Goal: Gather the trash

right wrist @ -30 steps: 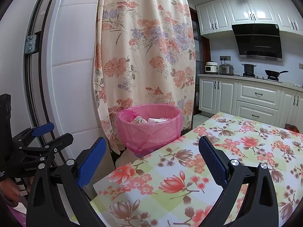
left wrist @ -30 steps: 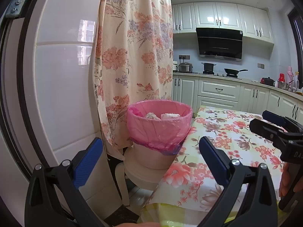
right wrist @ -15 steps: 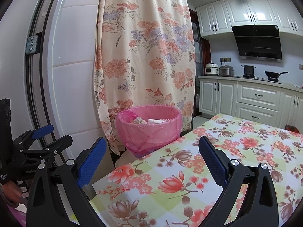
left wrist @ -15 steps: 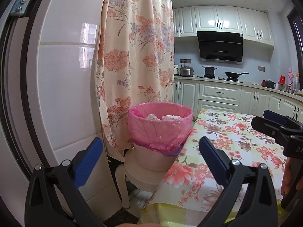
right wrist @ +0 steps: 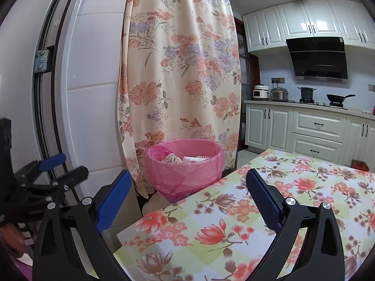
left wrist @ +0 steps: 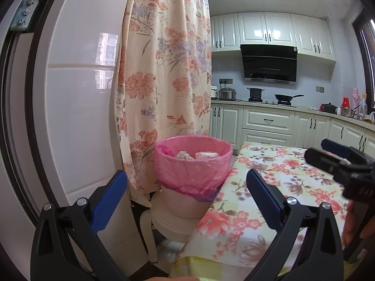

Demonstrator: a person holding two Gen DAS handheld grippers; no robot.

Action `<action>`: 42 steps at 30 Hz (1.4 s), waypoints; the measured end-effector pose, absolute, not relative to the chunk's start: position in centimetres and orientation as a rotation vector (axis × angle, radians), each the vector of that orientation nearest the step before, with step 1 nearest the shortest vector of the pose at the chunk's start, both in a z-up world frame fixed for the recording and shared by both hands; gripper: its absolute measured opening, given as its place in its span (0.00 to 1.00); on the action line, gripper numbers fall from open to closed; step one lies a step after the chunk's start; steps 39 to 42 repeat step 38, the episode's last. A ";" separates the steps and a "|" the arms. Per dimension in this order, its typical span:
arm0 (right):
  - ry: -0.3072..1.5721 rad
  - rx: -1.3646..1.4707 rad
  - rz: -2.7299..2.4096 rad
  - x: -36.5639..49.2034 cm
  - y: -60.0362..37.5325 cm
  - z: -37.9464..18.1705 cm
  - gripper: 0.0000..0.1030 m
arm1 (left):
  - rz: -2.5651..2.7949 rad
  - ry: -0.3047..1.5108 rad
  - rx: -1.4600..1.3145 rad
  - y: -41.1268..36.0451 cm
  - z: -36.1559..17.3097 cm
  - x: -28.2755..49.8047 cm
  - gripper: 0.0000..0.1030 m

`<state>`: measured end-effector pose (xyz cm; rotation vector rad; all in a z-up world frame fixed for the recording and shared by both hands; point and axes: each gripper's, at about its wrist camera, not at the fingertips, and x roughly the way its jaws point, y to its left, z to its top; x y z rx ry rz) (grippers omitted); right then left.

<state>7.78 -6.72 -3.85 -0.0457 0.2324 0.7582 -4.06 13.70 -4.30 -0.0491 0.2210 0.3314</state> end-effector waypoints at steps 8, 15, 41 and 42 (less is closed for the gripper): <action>0.238 -0.065 0.758 7.6 -6.5 -3.8 0.90 | 0.304 0.195 -0.044 13.2 -3.1 -4.3 0.96; 0.231 -0.050 0.758 7.6 -6.8 -3.5 0.91 | 0.298 0.207 -0.045 13.1 -3.1 -4.0 0.96; 0.242 -0.051 0.762 7.7 -6.8 -3.6 0.91 | 0.300 0.247 -0.059 13.6 -3.6 -3.6 0.96; 0.242 -0.051 0.762 7.7 -6.8 -3.6 0.91 | 0.300 0.247 -0.059 13.6 -3.6 -3.6 0.96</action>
